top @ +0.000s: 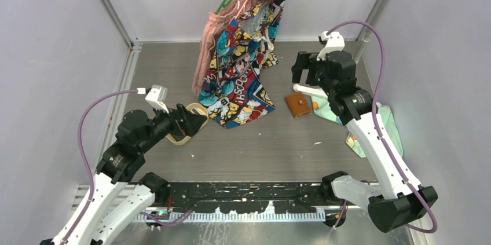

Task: Put the credit cards into the card holder
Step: Move the storage box to the center of the board.

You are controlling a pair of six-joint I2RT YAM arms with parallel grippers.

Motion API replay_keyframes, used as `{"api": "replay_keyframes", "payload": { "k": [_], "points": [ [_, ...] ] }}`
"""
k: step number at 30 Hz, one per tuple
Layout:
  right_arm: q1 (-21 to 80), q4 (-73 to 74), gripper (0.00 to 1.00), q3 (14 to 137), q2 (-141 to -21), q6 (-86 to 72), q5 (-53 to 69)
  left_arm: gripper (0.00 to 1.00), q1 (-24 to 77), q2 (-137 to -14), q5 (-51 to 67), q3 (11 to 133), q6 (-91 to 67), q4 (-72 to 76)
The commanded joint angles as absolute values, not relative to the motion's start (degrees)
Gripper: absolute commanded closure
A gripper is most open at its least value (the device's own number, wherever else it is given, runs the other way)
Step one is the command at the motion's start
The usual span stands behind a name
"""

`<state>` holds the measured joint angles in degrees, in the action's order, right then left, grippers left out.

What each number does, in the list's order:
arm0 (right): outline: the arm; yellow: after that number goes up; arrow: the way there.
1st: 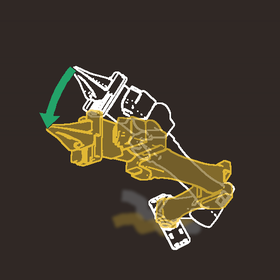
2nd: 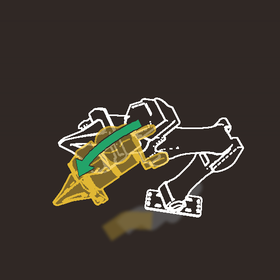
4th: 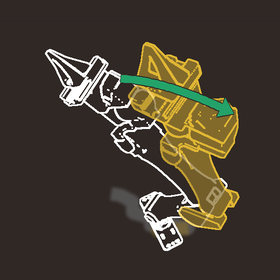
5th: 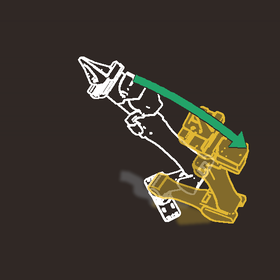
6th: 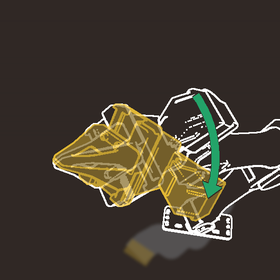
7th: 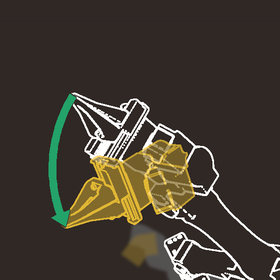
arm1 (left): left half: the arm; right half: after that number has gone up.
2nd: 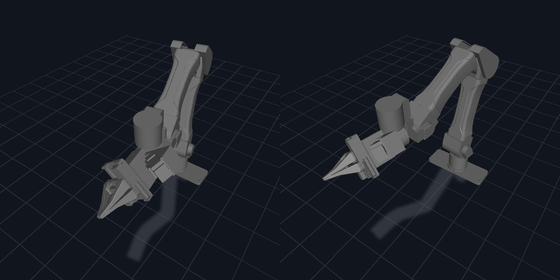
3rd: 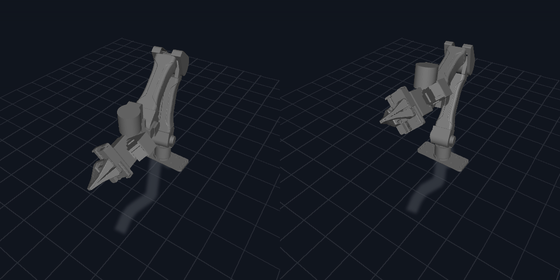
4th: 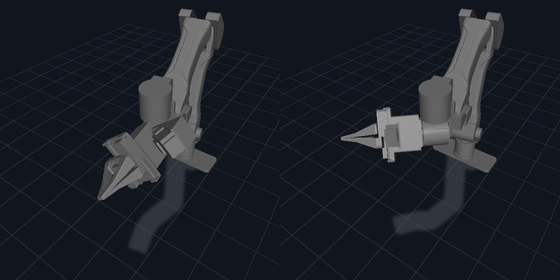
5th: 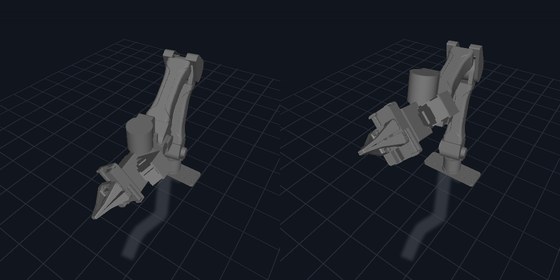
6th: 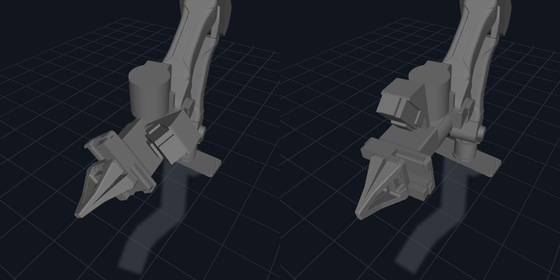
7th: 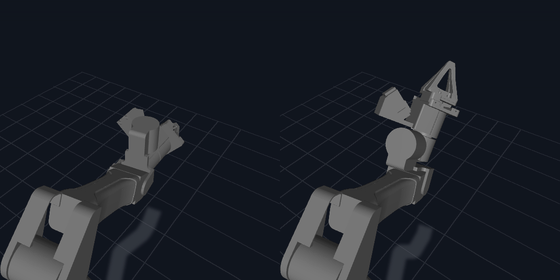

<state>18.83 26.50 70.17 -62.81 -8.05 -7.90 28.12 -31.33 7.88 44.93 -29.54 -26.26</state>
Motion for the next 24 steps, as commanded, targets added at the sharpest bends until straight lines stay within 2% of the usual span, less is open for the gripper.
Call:
{"api": "replay_keyframes", "payload": {
  "k": [1,4,8,10,13,18,24],
  "points": [
    [18.2,25.2,0.0,67.5,-60.5,-11.9,-0.2,0.07,28.1,-30.4,6.3,41.9,-30.6,-25.5],
    [18.1,23.6,0.01,64.2,-60.2,-7.8,10.9,0.1,28.0,-31.7,5.2,38.8,-31.3,-24.0],
    [17.5,25.4,0.0,60.4,-62.2,6.3,36.1,0.15,28.0,-35.8,1.5,35.3,-30.4,-22.3],
    [17.5,22.8,0.0,56.9,-63.5,8.5,43.2,0.15,28.0,-37.6,-1.6,34.4,-29.1,-21.9],
    [17.5,20.1,0.0,53.6,-64.6,8.0,46.2,0.16,28.0,-39.7,-4.9,33.0,-26.8,-21.1],
    [17.4,23.8,0.01,55.2,-66.2,11.9,43.7,0.16,28.0,-44.2,-8.5,31.8,-25.1,-17.0],
    [16.0,27.2,0.0,56.4,-67.8,13.9,41.5,0.28,26.7,-54.6,-9.1,36.1,-22.7,-17.0]
  ]
}}
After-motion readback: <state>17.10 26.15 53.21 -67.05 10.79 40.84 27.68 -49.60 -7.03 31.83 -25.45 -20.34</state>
